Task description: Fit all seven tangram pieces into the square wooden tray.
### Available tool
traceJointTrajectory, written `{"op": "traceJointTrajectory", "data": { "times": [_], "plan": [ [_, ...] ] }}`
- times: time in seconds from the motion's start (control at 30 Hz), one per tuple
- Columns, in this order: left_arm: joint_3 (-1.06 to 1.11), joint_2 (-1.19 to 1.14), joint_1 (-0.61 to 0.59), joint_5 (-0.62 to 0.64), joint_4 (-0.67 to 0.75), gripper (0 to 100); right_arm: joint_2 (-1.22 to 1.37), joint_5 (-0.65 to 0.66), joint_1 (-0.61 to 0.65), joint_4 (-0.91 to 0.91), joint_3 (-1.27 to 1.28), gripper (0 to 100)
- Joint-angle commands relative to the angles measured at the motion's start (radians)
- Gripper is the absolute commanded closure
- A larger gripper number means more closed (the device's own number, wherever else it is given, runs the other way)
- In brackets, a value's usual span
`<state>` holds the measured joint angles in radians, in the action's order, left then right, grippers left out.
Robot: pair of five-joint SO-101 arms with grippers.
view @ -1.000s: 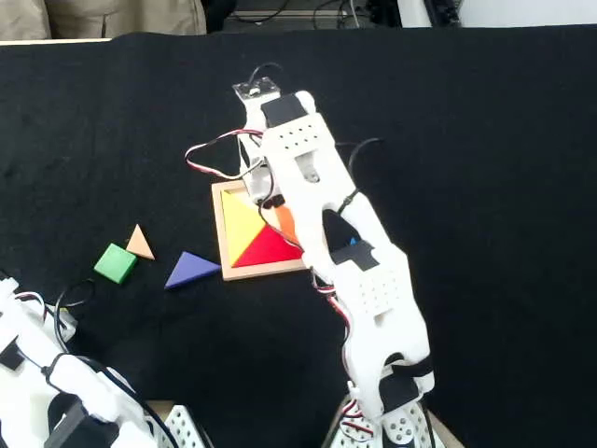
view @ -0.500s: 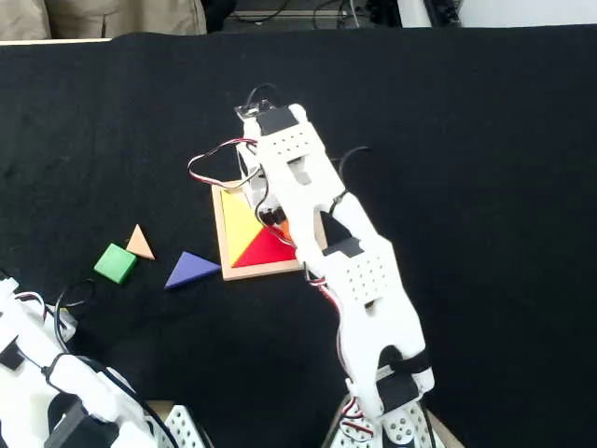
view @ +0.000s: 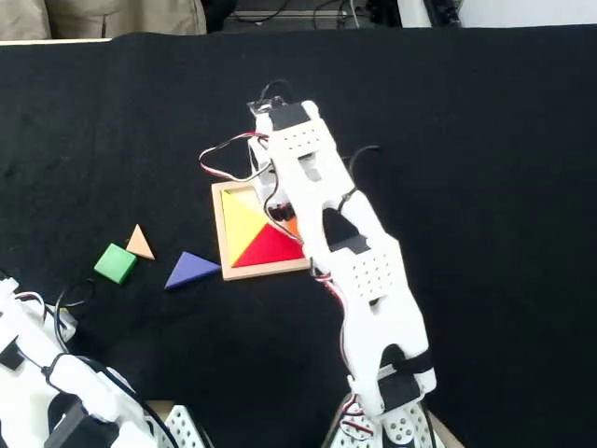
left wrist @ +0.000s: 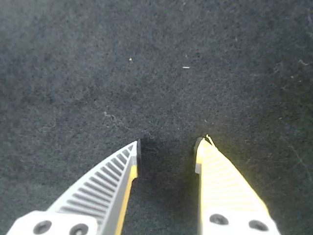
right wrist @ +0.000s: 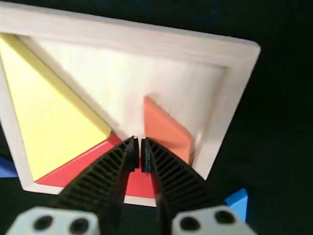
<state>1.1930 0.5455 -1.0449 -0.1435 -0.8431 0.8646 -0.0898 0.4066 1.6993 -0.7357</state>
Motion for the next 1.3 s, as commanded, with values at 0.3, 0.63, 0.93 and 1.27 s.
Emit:
{"op": "traceJointTrajectory", "data": {
  "times": [0.3, 0.63, 0.93, 1.27],
  "plan": [
    [-0.002, -0.002, 0.005, 0.003, 0.017, 80, 0.004, 0.032, -0.017, -0.02, -0.229, 98.7],
    [-0.002, -0.002, 0.005, 0.003, 0.017, 80, 0.065, 0.06, -0.064, -0.025, -0.232, 98.7],
    [-0.002, -0.002, 0.005, 0.003, 0.017, 80, 0.073, 0.061, -0.071, -0.026, -0.232, 98.7],
    [-0.002, -0.002, 0.005, 0.003, 0.017, 80, 0.073, 0.061, -0.052, -0.118, -0.229, 98.7]
  ]
}}
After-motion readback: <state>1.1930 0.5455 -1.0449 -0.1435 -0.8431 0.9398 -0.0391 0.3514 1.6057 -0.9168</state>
